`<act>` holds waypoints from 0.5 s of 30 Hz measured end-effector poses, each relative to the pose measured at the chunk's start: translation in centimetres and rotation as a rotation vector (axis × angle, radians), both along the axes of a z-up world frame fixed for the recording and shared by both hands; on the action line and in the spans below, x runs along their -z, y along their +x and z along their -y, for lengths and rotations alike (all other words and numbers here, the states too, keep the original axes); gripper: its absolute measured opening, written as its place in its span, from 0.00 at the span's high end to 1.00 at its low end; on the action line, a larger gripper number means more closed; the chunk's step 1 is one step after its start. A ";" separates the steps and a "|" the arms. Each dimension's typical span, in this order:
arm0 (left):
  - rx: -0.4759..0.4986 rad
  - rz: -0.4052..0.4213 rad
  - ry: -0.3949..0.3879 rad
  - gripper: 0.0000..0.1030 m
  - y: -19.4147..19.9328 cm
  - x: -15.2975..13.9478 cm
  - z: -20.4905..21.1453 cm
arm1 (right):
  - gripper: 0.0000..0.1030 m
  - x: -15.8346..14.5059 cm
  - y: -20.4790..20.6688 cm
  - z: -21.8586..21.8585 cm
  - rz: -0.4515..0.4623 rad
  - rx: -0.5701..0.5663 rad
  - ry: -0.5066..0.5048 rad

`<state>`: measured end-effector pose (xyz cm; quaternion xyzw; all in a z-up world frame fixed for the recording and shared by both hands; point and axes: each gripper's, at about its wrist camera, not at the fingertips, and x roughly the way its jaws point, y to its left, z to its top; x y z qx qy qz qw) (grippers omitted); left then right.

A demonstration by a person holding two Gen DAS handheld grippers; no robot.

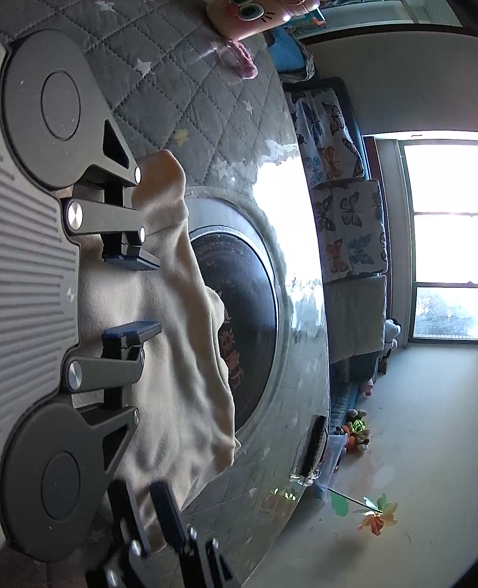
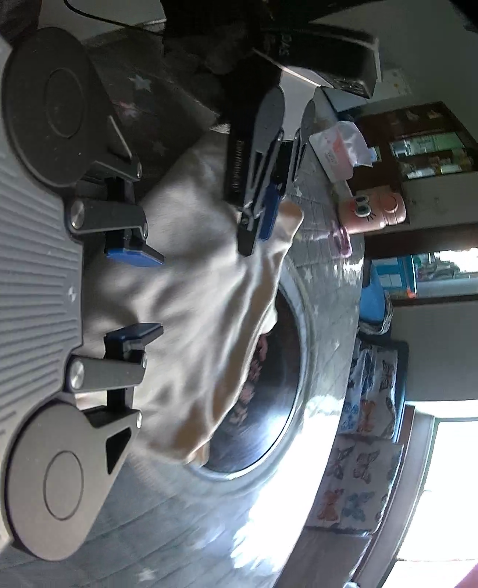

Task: Fold clothes

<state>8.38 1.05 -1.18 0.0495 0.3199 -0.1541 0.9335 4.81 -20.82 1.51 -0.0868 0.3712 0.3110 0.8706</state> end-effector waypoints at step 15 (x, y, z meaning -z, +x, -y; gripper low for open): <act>-0.025 0.040 0.004 0.63 -2.3 -1.4 -1.6 | 0.66 -0.9 -1.4 3.1 -0.013 0.044 0.034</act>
